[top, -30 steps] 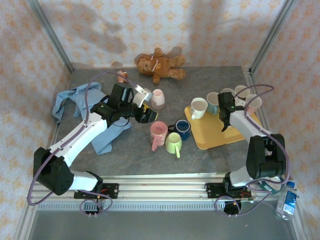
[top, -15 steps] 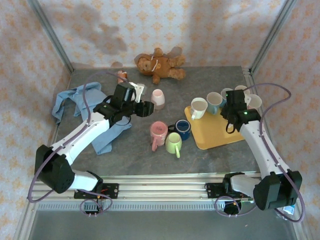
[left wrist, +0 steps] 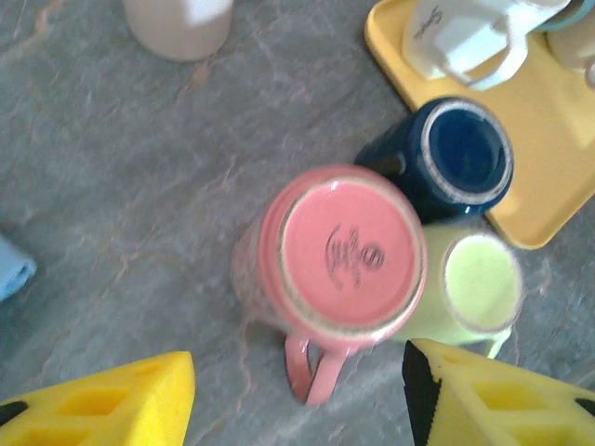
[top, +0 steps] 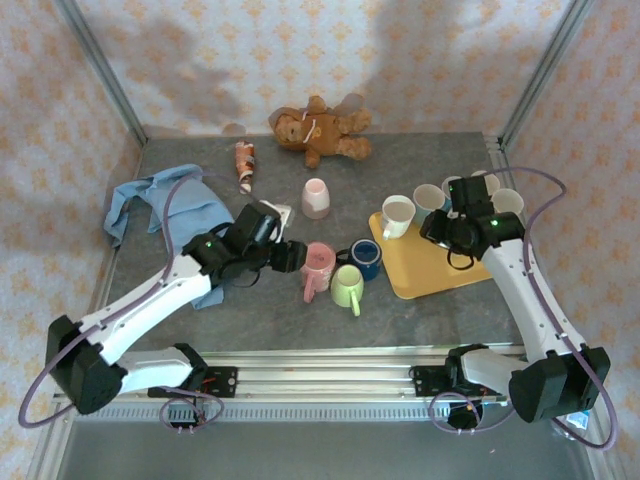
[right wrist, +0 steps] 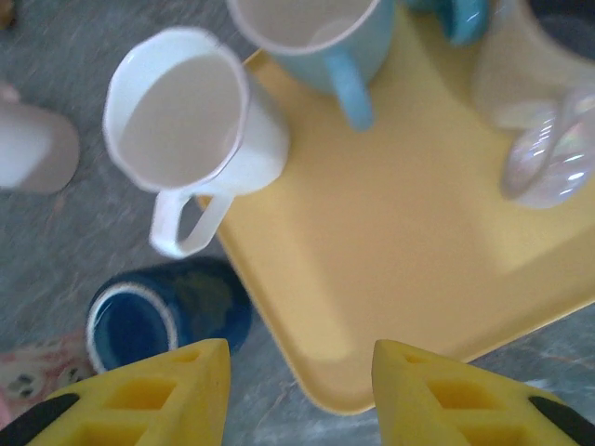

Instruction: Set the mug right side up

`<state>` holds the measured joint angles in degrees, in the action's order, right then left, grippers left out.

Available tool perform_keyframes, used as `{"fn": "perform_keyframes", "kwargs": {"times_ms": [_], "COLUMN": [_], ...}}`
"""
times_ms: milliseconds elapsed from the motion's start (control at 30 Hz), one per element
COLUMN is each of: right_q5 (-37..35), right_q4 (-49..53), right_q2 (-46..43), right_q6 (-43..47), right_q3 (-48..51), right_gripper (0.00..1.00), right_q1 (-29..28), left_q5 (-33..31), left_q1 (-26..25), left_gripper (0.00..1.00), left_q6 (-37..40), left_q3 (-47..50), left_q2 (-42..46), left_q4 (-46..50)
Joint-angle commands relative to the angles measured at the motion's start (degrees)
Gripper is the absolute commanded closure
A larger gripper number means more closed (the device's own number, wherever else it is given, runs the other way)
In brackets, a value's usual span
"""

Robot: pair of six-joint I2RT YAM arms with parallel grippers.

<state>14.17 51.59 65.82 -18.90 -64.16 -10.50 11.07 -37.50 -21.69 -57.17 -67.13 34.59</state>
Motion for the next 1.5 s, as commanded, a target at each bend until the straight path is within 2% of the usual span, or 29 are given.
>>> {"fn": "perform_keyframes", "kwargs": {"times_ms": [0,133,233,400,533,767,900,1133,1467], "right_q5": [8.67,18.75,22.71,22.57,22.89,23.16,23.25,23.72,23.90], "right_q4": [3.86,5.68,6.15,6.15,5.25,4.22,3.53,2.86,2.33], "right_q2": [-1.26,-2.50,-4.13,-6.03,-6.15,-5.62,-5.14,-4.15,-2.99], "right_q6": [1.86,2.30,2.00,1.24,0.85,0.42,0.38,0.12,0.00], "right_q3": [-1.76,-0.48,0.99,2.50,3.23,3.47,3.78,3.26,2.91], "right_gripper": [0.56,0.56,0.56,0.56,0.56,0.56,0.56,0.56,0.56], "right_q1": [-1.36,-2.05,-2.08,-2.06,-2.07,-2.07,-2.07,-2.06,-2.05], "left_q5": [-1.36,-3.36,-4.29,-5.48,-8.11,-14.19,-16.01,-19.38,-19.62], "left_q1": [-1.82,-6.24,-7.49,-9.77,-11.62,-13.89,-15.27,-15.72,-15.78], "left_gripper": [0.41,0.41,0.41,0.42,0.42,0.53,0.54,0.56,0.59], "left_q6": [-2.03,-2.16,-5.28,-7.54,-7.62,-8.63,-8.28,-7.74,-7.81], "left_q3": [3.15,6.42,8.60,10.45,8.82,6.10,5.49,3.21,1.58], "left_q2": [1.76,2.45,1.74,-1.01,-5.17,-10.70,-12.30,-16.27,-20.09], "left_q4": [3.05,1.29,-2.22,-8.91,-8.57,-7.45,-9.23,-7.77,-7.68]}}
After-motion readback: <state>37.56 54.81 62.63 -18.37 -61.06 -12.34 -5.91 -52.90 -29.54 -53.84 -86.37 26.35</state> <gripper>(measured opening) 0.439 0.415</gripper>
